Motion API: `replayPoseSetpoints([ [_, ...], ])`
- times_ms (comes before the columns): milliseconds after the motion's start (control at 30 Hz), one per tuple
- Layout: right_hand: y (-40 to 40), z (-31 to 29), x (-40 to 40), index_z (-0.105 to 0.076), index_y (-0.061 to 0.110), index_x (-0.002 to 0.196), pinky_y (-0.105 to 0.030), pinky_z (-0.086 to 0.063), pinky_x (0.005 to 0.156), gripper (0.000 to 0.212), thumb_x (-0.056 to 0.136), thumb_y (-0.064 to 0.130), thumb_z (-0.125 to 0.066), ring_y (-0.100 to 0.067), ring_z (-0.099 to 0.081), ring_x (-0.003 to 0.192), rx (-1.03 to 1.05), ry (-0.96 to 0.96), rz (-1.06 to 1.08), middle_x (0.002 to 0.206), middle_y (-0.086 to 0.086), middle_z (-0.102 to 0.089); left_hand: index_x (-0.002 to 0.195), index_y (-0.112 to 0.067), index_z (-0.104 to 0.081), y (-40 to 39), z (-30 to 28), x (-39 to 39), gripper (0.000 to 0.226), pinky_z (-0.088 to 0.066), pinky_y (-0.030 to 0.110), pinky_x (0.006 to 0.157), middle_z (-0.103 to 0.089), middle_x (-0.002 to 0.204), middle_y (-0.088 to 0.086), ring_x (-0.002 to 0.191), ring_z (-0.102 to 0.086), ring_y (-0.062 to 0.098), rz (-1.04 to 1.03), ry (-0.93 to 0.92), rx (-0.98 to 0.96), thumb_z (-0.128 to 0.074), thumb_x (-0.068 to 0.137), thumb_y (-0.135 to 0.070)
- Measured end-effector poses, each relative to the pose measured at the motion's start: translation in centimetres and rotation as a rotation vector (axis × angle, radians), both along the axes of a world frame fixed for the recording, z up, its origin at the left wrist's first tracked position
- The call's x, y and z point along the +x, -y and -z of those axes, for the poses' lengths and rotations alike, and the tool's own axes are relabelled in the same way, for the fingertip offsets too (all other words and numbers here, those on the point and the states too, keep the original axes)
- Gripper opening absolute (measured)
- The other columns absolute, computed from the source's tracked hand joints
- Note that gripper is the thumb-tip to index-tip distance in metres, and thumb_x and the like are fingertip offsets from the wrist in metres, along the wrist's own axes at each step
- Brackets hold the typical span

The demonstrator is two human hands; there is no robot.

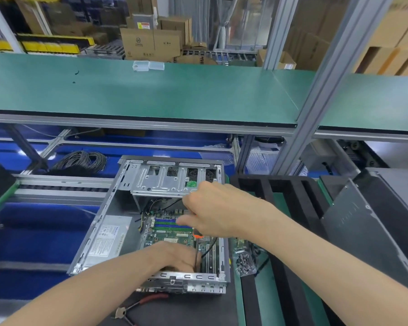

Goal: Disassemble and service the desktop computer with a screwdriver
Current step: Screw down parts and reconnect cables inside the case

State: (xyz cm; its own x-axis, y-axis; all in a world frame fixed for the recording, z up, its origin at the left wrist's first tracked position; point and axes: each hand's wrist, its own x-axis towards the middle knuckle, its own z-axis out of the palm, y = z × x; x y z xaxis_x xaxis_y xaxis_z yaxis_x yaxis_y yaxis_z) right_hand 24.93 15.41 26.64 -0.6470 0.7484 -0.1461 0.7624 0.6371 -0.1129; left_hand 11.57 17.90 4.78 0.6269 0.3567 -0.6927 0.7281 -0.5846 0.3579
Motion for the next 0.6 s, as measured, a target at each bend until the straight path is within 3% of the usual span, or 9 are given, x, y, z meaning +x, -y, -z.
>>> replayPoseSetpoints([
  [100,-0.4,0.1,-0.1,-0.061,0.013,0.090,-0.037,-0.046,0.059,0.017,0.097,0.027,-0.055,-0.026,-0.055,0.075,-0.085,-0.066,-0.041,0.076,-0.002,-0.055,0.065,-0.007,-0.047,-0.6,0.4,0.4,0.024,-0.035,0.021,0.043,-0.044,0.052,0.004,0.044,-0.039,0.018,0.045,-0.005,-0.022,-0.052,0.089,-0.008],
  [167,-0.5,-0.3,0.1,-0.063,0.017,0.091,-0.038,-0.050,0.068,0.004,0.089,0.014,-0.060,-0.021,-0.056,0.081,-0.164,-0.079,-0.085,0.084,-0.001,-0.063,0.077,-0.001,-0.059,-1.0,0.7,0.4,0.016,-0.037,0.019,0.042,-0.056,0.058,0.011,0.045,-0.044,0.018,0.074,-0.022,-0.032,-0.054,0.090,-0.008],
  [233,-0.6,-0.8,0.3,-0.064,0.019,0.093,-0.040,-0.053,0.072,0.019,0.081,0.004,-0.063,-0.019,-0.058,0.084,-0.259,-0.100,-0.100,0.092,-0.002,-0.065,0.106,0.001,-0.067,-1.1,1.3,0.1,0.020,-0.043,0.018,0.051,-0.069,0.086,0.021,0.057,-0.053,0.021,0.065,0.014,-0.050,-0.056,0.092,-0.008],
  [300,-0.5,-0.9,0.3,-0.063,0.019,0.094,-0.044,-0.054,0.072,0.021,0.079,0.006,-0.066,-0.021,-0.058,0.084,-0.275,-0.104,-0.083,0.092,-0.003,-0.063,0.116,-0.005,-0.066,-1.1,2.0,0.0,0.026,-0.052,0.026,0.066,-0.070,0.102,0.018,0.076,-0.063,0.029,0.075,0.015,-0.043,-0.056,0.092,-0.012],
  [367,-0.4,-0.6,0.3,-0.059,0.018,0.089,-0.043,-0.052,0.063,0.014,0.084,0.026,-0.070,-0.025,-0.058,0.079,-0.181,-0.070,-0.028,0.085,-0.002,-0.058,0.107,-0.005,-0.063,-0.9,2.3,0.0,0.018,-0.057,0.042,0.068,-0.069,0.097,0.020,0.076,-0.065,0.031,0.131,-0.046,-0.021,-0.055,0.091,-0.012],
  [433,-0.5,-0.3,0.2,-0.052,0.015,0.080,-0.036,-0.041,0.053,0.036,0.093,0.047,-0.061,-0.026,-0.053,0.068,-0.062,-0.009,0.070,0.076,-0.002,-0.048,0.092,-0.006,-0.058,-1.1,2.3,0.2,0.006,-0.056,0.044,0.058,-0.064,0.082,0.018,0.065,-0.062,0.029,0.200,-0.110,-0.001,-0.055,0.092,-0.011],
  [500,-0.5,-0.1,0.0,-0.052,0.011,0.079,-0.036,-0.040,0.053,0.037,0.098,0.042,-0.055,-0.025,-0.051,0.066,-0.030,0.002,0.086,0.075,-0.003,-0.046,0.076,-0.010,-0.051,-1.4,2.0,0.6,0.016,-0.058,0.049,0.059,-0.061,0.072,0.016,0.063,-0.064,0.032,0.308,-0.143,0.012,-0.056,0.091,-0.012],
  [600,-0.5,-0.3,0.4,-0.063,0.013,0.088,-0.038,-0.051,0.068,0.007,0.092,0.018,-0.059,-0.023,-0.055,0.081,-0.133,-0.059,0.010,0.083,-0.002,-0.059,0.074,-0.006,-0.052,-1.6,1.3,1.3,0.023,-0.060,0.045,0.058,-0.061,0.067,0.015,0.065,-0.066,0.034,0.415,-0.157,0.017,-0.059,0.092,-0.019],
])
